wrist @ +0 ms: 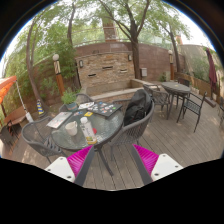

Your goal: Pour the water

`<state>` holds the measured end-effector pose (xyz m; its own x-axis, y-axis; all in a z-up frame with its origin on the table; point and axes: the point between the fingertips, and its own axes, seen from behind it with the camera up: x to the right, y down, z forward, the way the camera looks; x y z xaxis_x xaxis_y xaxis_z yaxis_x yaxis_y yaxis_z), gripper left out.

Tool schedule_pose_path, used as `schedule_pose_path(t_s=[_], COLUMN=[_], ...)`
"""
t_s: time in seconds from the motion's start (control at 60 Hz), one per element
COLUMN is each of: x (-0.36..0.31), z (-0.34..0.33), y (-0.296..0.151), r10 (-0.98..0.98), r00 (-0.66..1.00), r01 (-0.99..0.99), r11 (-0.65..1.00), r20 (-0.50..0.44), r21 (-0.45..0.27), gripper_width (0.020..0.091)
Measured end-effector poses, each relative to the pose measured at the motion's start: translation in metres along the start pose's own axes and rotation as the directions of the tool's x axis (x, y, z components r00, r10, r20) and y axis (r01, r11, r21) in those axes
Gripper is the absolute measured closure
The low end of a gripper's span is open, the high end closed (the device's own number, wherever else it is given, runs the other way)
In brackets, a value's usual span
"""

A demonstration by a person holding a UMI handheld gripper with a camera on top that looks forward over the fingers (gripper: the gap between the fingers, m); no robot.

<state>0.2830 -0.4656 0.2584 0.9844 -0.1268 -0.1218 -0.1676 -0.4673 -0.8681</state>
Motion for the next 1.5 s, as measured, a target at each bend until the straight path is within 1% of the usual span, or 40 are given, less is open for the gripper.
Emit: schedule_pose_path(t_s=[0.117, 0.133, 0.15, 0.183, 0.233, 0.3, 0.333, 0.4, 0.5, 0.633, 0.733, 0.85, 0.933, 1.05, 1.1, 1.217, 1.25, 1.283, 1.3, 1.317, 1.333, 1.367, 1.4, 1.45, 1.467, 1.5], x=[-0.005, -0.018, 0.004, -0.033, -0.051, -0.075, -0.085, -0.103, -0.132, -0.159, -0.167, -0.172, -0.163, -0.148, -0.151, -0.161, -0.166, -0.167, -0.165, -0.161, -0.164, -0.162, -0.162, -0.164, -0.164, -0.164], z=[0.001, 0.001, -0.005, 0.000, 0.005, 0.016, 0.024, 0.043, 0.083, 0.155, 0.210, 0.271, 0.308, 0.344, 0.352, 0.367, 0.372, 0.375, 0.377, 0.379, 0.384, 0.383, 0.383, 0.386, 0.387, 0.387], y=[0.005, 0.005, 0.012, 0.008, 0.007, 0.004, 0.007, 0.020, 0.042, 0.061, 0.069, 0.065, 0.059, 0.049, 0.041, 0.019, 0.016, 0.016, 0.017, 0.018, 0.021, 0.017, 0.017, 0.020, 0.020, 0.020], r10=[0.013, 0.013, 0.008, 0.005, -0.007, -0.031, -0.040, -0.052, -0.068, -0.080, -0.081, -0.080, -0.083, -0.083, -0.071, -0.053, -0.055, -0.058, -0.060, -0.062, -0.068, -0.073, -0.072, -0.065, -0.064, -0.066], r00=[0.999, 0.999, 0.998, 0.997, 0.996, 0.995, 0.995, 0.994, 0.995, 0.996, 0.996, 0.996, 0.995, 0.992, 0.995, 0.998, 0.998, 0.998, 0.998, 0.998, 0.997, 0.996, 0.997, 0.997, 0.997, 0.997], r01=[-0.014, -0.014, -0.010, -0.007, 0.006, 0.035, 0.044, 0.057, 0.071, 0.082, 0.083, 0.084, 0.093, 0.104, 0.088, 0.060, 0.057, 0.057, 0.061, 0.067, 0.076, 0.083, 0.082, 0.074, 0.073, 0.074], r11=[1.000, 1.000, 1.000, 1.000, 1.000, 0.999, 0.998, 0.997, 0.997, 0.994, 0.991, 0.983, 0.975, 0.965, 0.958, 0.940, 0.936, 0.935, 0.936, 0.937, 0.938, 0.931, 0.932, 0.930, 0.931, 0.935], r20=[-0.041, -0.050, -0.058, -0.076, -0.092, -0.091, -0.095, -0.099, -0.076, -0.040, -0.030, -0.027, -0.057, -0.093, -0.070, -0.029, -0.016, -0.009, -0.015, -0.027, -0.035, -0.043, -0.043, -0.038, -0.037, -0.034], r21=[-0.011, -0.017, -0.021, -0.026, -0.009, 0.040, 0.051, 0.049, 0.040, 0.071, 0.101, 0.165, 0.204, 0.242, 0.272, 0.336, 0.347, 0.349, 0.346, 0.342, 0.339, 0.355, 0.354, 0.359, 0.357, 0.348], gripper_width=[0.0281, 0.0283, 0.0281, 0.0282, 0.0280, 0.0281, 0.0281, 0.0282, 0.0291, 0.0307, 0.0306, 0.0305, 0.0307, 0.0306, 0.0287, 0.0300, 0.0317, 0.0349, 0.0389, 0.0460, 0.0498, 0.0500, 0.0523, 0.0524, 0.0540, 0.0540])
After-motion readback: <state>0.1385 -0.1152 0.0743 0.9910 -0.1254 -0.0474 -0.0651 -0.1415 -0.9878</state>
